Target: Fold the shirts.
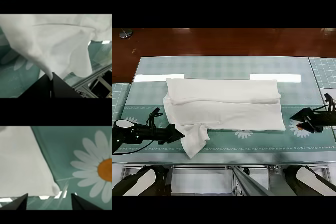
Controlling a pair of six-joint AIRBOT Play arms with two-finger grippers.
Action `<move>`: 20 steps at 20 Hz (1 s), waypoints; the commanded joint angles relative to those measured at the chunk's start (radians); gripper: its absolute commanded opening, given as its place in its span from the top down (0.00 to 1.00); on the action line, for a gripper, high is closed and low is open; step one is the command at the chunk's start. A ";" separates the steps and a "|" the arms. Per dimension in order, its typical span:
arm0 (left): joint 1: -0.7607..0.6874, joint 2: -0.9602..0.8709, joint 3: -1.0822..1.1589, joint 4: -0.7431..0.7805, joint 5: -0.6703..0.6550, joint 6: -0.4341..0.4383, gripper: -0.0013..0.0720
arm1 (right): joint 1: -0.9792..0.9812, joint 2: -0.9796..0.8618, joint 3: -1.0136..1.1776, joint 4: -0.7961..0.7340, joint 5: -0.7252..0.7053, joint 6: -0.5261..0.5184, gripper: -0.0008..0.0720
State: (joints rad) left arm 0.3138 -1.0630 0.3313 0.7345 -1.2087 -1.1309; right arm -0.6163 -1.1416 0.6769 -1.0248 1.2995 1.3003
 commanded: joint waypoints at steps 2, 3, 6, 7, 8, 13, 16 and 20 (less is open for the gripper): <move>-0.005 0.001 -0.001 -0.032 -0.013 0.023 0.95 | 0.091 -0.006 -0.106 -0.050 -0.002 0.060 0.14; -0.007 0.001 -0.001 -0.035 -0.013 0.023 0.95 | 0.134 -0.021 -0.111 -0.076 -0.002 0.061 0.14; -0.007 0.001 -0.001 -0.039 -0.005 0.023 0.95 | 0.183 -0.049 -0.111 -0.044 -0.050 0.060 0.14; -0.007 0.001 -0.001 -0.040 -0.003 0.023 0.95 | 0.184 -0.050 -0.109 -0.020 -0.080 0.060 0.14; -0.007 0.001 -0.001 -0.040 0.005 0.023 0.95 | 0.184 -0.050 -0.109 0.009 -0.114 0.060 0.14; -0.007 0.001 -0.001 -0.040 0.039 0.023 0.95 | 0.184 -0.056 -0.108 0.139 -0.190 0.053 0.14; -0.006 0.001 0.004 -0.050 0.067 0.024 0.95 | 0.198 -0.106 -0.095 0.160 -0.167 0.023 0.40; -0.006 0.001 0.073 -0.080 0.037 0.039 0.95 | 0.231 -0.132 0.000 0.150 -0.089 -0.044 0.96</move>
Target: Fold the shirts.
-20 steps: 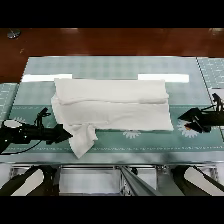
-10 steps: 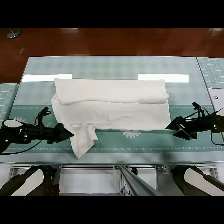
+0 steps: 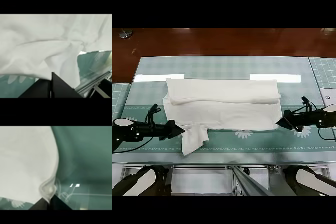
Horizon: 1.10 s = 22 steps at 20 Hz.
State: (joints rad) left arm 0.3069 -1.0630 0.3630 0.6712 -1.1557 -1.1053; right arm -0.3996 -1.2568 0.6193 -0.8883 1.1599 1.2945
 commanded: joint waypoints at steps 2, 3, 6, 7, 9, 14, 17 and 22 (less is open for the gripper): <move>0.002 0.000 0.125 -0.017 -0.032 0.012 0.95 | 0.009 -0.017 0.163 -0.012 0.072 -0.005 0.96; 0.003 -0.001 0.175 -0.017 -0.030 0.009 0.95 | 0.009 -0.018 0.219 -0.024 0.073 0.017 0.96; 0.019 -0.035 0.323 -0.046 0.031 0.001 0.95 | 0.011 -0.043 0.321 0.004 0.072 0.029 0.96; 0.015 -0.068 0.372 -0.048 0.040 -0.010 0.95 | 0.011 -0.067 0.345 0.031 0.065 0.028 0.96; -0.010 -0.173 0.484 -0.048 0.041 -0.031 0.95 | 0.017 -0.127 0.394 0.080 0.039 0.016 0.96; -0.070 -0.465 0.789 -0.047 0.077 -0.114 0.95 | 0.084 -0.314 0.603 0.136 -0.005 0.052 0.96; -0.072 -0.585 0.928 -0.047 0.079 -0.163 0.95 | 0.126 -0.424 0.725 0.135 0.005 0.085 0.96; -0.072 -0.691 0.990 -0.043 0.081 -0.182 0.95 | 0.159 -0.556 0.857 0.137 -0.006 0.146 0.96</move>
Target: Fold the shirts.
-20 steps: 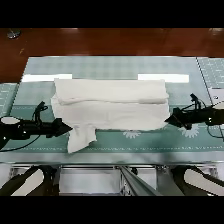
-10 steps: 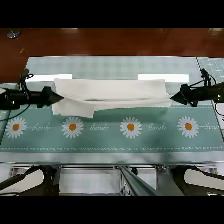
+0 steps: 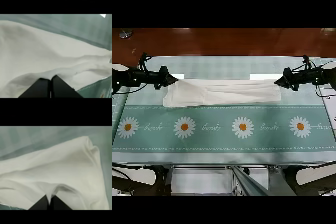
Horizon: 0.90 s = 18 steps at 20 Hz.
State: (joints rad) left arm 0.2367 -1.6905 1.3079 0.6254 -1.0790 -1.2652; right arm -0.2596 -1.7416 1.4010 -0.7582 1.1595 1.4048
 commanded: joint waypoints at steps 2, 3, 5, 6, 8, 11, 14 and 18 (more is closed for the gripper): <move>-0.003 -0.065 0.048 0.003 -0.016 0.000 0.03 | 0.015 -0.079 0.086 0.021 -0.022 0.035 0.30; 0.007 -0.061 0.065 0.019 -0.062 0.022 0.02 | 0.002 -0.079 0.102 0.024 0.003 0.012 0.13; 0.054 -0.056 0.141 0.153 -0.213 -0.012 0.02 | -0.045 -0.073 0.156 -0.002 0.077 -0.005 0.13; 0.085 -0.043 0.166 0.262 -0.269 -0.074 0.02 | -0.074 -0.061 0.166 -0.034 0.103 -0.005 0.13; 0.139 0.017 0.152 0.449 -0.290 -0.183 0.02 | -0.122 -0.049 0.165 -0.148 0.164 0.014 0.13; 0.164 0.182 -0.016 0.493 -0.145 -0.175 0.02 | -0.136 -0.064 0.105 -0.254 0.195 0.031 0.13; 0.076 0.421 -0.296 0.493 0.037 -0.133 0.03 | -0.111 -0.117 0.080 -0.200 0.195 0.031 0.13; -0.092 0.663 -0.558 0.438 0.178 -0.163 0.03 | -0.040 -0.165 0.082 -0.096 0.165 0.015 0.13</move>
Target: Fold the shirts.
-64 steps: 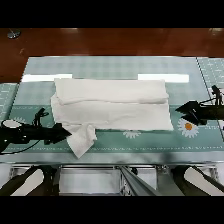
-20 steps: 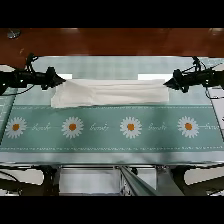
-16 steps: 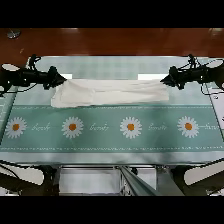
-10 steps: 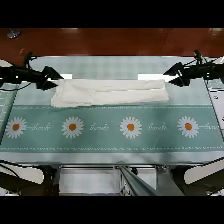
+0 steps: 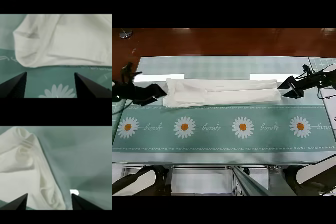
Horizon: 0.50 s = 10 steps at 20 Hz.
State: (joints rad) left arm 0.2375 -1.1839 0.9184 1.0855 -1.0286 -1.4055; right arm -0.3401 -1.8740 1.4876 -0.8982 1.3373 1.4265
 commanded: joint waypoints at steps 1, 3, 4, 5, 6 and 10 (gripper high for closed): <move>-0.137 0.172 -0.193 -0.071 0.128 -0.021 0.03 | 0.066 -0.044 -0.004 0.045 -0.022 -0.006 0.13; -0.227 0.160 -0.197 -0.135 0.126 -0.020 0.03 | 0.103 -0.053 -0.003 0.045 -0.039 -0.006 0.18; -0.276 0.148 -0.190 -0.158 0.133 -0.020 0.04 | 0.113 -0.053 0.006 0.045 -0.039 -0.001 0.37; -0.322 0.134 -0.179 -0.172 0.140 -0.020 0.27 | 0.114 -0.051 0.030 0.046 -0.009 0.002 0.91; -0.361 0.122 -0.164 -0.177 0.139 -0.018 0.83 | 0.114 -0.039 0.055 0.045 0.026 -0.011 0.96; -0.531 0.064 -0.071 -0.238 0.227 0.044 0.95 | 0.097 0.155 0.053 -0.125 0.101 -0.047 0.96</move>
State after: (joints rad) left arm -0.1772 -1.0904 0.8013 0.9005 -0.8680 -1.3911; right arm -0.2420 -1.8240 1.5410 -0.9165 1.3804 1.4021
